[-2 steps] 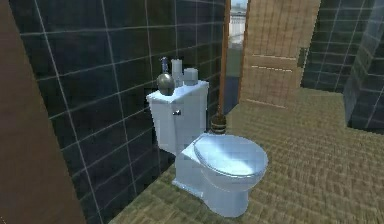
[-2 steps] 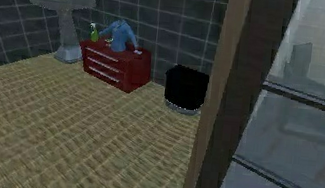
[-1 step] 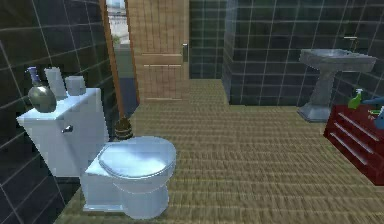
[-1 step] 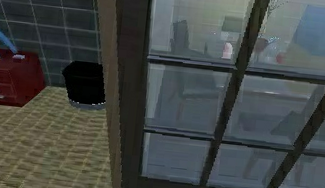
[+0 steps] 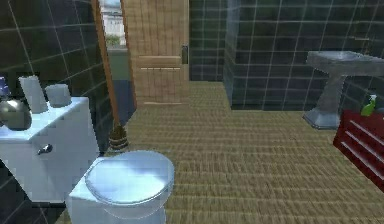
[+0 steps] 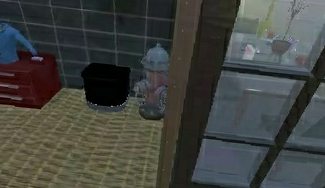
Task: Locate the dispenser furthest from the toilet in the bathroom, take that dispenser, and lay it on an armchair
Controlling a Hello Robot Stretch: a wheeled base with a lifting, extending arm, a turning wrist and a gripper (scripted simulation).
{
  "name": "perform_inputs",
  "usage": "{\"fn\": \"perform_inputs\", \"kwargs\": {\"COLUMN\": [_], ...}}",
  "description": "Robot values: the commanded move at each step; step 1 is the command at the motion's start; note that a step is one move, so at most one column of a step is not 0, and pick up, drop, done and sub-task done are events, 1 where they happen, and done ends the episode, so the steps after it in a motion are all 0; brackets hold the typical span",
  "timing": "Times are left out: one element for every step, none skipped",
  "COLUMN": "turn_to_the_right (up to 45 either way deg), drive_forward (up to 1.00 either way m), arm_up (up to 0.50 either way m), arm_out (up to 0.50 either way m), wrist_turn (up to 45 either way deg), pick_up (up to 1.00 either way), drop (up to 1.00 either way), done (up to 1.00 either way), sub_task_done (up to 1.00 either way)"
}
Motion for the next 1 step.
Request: {"fn": "perform_inputs", "kwargs": {"turn_to_the_right": [33.0], "drive_forward": [0.0], "arm_up": [0.0], "arm_out": [0.0], "wrist_turn": [0.0], "pick_up": [0.0], "drop": [0.0], "done": [0.0], "sub_task_done": [0.0]}}
